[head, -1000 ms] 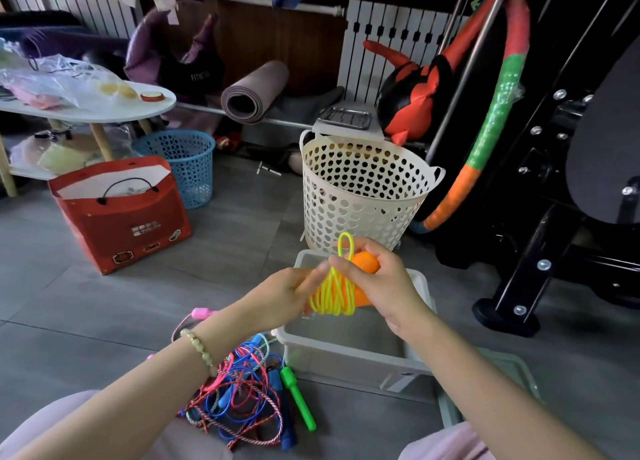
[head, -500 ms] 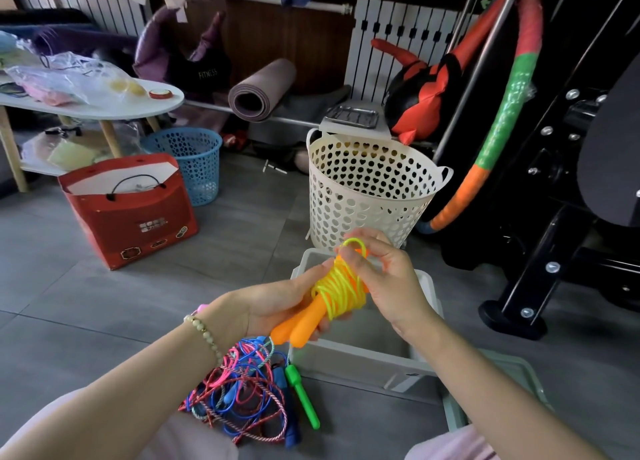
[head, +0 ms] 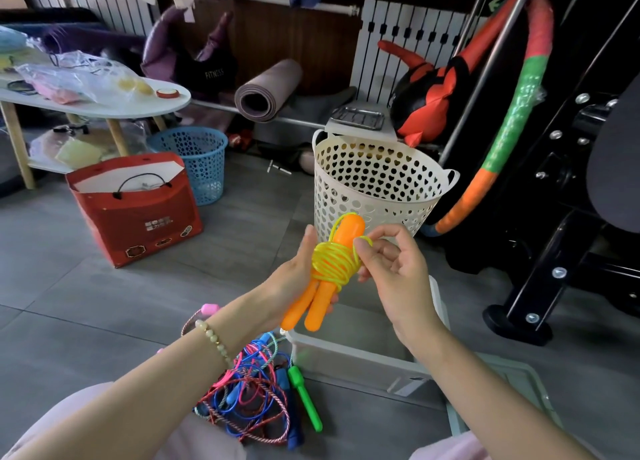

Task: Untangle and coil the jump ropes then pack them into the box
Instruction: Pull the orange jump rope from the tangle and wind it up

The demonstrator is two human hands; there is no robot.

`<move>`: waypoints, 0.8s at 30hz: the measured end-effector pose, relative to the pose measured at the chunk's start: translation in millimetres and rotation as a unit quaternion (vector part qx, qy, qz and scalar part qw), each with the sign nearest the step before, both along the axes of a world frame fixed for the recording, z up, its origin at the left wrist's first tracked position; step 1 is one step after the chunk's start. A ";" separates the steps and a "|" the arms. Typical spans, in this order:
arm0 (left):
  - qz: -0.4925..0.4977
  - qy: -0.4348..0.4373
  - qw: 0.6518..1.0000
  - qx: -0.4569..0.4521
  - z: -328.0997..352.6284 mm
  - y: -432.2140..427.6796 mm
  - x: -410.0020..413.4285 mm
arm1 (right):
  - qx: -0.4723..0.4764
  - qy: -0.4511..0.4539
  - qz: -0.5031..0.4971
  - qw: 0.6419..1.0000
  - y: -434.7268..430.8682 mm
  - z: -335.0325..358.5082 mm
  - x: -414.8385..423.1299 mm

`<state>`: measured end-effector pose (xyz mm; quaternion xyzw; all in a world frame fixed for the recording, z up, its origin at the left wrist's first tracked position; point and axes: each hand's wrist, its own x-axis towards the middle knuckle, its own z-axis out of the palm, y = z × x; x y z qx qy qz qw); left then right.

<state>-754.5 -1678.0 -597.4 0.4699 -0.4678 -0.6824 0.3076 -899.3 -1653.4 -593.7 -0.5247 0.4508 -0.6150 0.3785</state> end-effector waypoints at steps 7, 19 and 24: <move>-0.005 0.060 0.997 -0.039 -2.8 -0.6 -3.0 | -0.053 0.057 -0.058 0.995 -4.3 -0.1 -3.2; -0.037 0.089 0.992 -0.087 0.0 4.0 -5.7 | -0.095 0.090 -0.016 0.991 -1.1 4.1 -10.3; -0.090 0.099 0.990 -0.052 1.3 -0.5 2.4 | -0.116 0.161 -0.020 0.980 -3.8 2.7 -11.3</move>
